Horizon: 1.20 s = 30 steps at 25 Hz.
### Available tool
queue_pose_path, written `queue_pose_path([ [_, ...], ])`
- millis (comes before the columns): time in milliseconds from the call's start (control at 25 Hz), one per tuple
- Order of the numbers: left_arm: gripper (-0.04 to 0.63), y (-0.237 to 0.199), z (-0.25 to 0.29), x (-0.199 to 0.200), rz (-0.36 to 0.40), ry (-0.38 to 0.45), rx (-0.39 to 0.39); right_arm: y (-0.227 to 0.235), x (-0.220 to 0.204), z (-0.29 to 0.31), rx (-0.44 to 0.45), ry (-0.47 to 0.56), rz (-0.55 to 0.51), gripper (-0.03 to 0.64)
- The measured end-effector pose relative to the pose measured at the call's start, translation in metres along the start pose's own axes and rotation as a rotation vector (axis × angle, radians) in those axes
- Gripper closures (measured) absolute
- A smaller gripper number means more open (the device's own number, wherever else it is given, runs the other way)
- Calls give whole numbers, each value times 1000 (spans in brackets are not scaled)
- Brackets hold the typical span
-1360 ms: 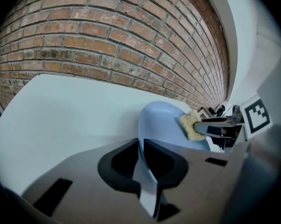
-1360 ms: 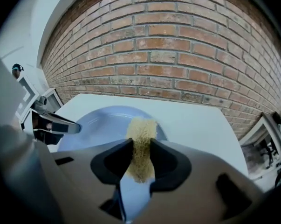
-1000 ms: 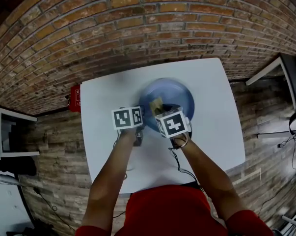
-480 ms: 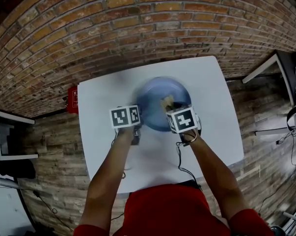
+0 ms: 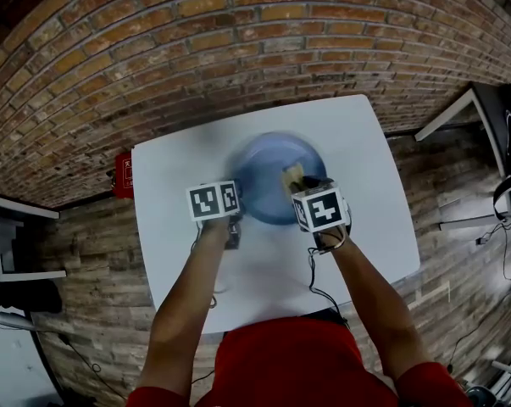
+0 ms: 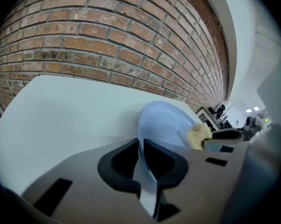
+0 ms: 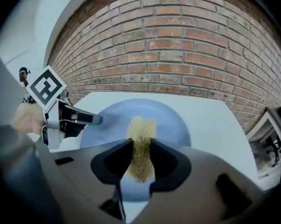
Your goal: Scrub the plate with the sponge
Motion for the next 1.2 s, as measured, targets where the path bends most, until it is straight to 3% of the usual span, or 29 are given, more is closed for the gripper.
queue_pose_path([
  [280,549,0,0,0,-10,3,-2,-60,23,11,120,40,-41,497],
  [440,549,0,0,-1,-11,4,-1,-72,22,18,127,16,-73,497],
  [1200,549,2,0,-3,11,22,13,-6,-21,-4,1,-31,-16,497],
])
Point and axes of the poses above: the fingertips, and each gripper's own axes: z forward along the fingers, y to its right, x out of its top, the point moved 8 cm from there along -z, backward along the fingers, and after that the axes turned 15 degrees about -z, right-handed, at the moved point
